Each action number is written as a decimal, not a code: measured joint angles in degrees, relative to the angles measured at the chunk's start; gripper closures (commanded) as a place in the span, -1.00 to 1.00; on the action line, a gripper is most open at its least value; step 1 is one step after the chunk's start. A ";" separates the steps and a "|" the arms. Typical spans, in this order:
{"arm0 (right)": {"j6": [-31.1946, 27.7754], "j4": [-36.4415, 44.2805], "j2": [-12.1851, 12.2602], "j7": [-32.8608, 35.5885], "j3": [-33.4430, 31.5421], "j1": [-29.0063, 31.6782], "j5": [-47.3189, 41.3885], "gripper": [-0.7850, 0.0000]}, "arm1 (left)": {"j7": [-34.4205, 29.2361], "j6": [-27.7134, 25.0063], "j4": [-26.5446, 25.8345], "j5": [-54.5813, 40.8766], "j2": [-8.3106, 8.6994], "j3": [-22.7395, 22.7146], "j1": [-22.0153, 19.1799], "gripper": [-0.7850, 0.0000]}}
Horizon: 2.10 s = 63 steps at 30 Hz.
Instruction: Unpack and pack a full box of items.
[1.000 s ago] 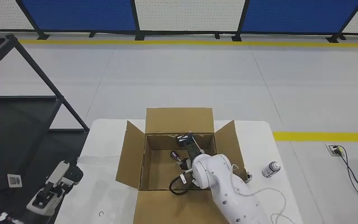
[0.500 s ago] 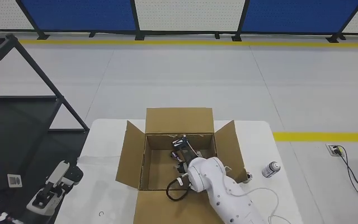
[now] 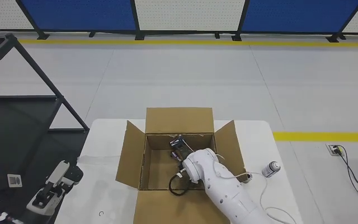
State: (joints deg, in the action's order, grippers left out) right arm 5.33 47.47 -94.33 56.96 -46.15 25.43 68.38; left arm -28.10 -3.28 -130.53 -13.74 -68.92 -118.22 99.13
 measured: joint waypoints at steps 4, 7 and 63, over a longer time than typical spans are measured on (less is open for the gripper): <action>-1.05 -2.00 -0.70 -0.18 0.49 -0.84 -0.76 0.54 | 0.00 0.00 0.00 0.00 0.00 0.00 0.00 -1.00; -2.01 -3.28 -1.13 -0.15 0.70 -1.31 -1.31 0.76 | 0.00 0.00 0.00 0.00 0.00 0.00 0.00 -1.00; -3.68 75.39 7.63 2.21 -23.65 35.95 5.89 1.00 | 0.00 0.00 0.00 0.00 0.00 0.00 0.00 -1.00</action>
State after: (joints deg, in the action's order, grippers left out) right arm 1.65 122.86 -86.70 59.17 -69.81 61.38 74.27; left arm -28.10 -3.28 -130.53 -13.74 -68.92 -118.22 99.13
